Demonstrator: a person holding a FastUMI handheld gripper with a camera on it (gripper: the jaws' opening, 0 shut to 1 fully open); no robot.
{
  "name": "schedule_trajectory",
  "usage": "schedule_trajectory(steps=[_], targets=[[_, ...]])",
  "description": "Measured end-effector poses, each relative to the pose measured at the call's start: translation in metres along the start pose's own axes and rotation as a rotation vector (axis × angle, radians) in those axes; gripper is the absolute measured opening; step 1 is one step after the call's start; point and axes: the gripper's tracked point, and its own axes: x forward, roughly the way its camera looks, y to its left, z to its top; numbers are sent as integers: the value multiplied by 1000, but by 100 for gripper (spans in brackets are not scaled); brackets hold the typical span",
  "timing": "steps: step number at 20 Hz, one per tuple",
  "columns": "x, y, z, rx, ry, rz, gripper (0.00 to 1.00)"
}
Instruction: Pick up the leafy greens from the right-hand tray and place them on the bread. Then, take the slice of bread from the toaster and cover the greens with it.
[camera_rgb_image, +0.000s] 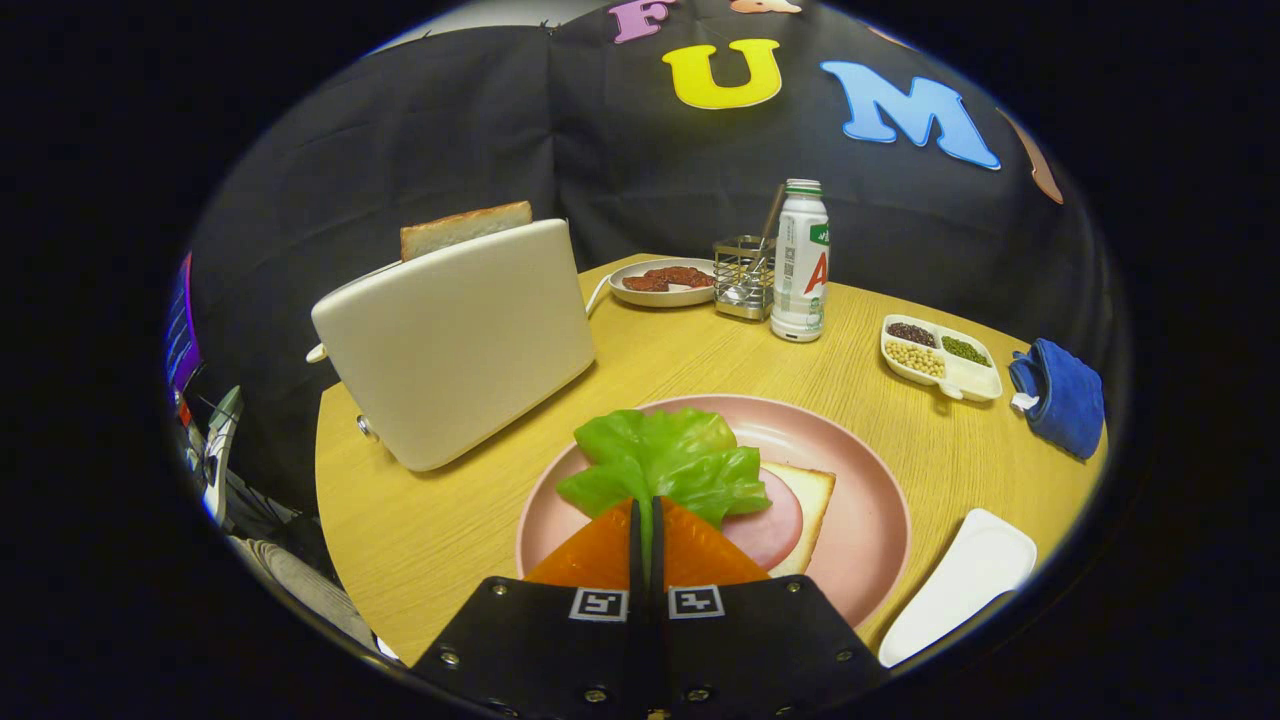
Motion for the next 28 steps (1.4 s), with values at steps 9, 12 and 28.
schedule_trajectory(steps=[9, 12, 28], targets=[[-9, -24, 0, -138, -13, -132, 68], [-19, -19, 20, -115, -74, -144, 70], [-15, 133, 145, -24, -380, 39, 83]])
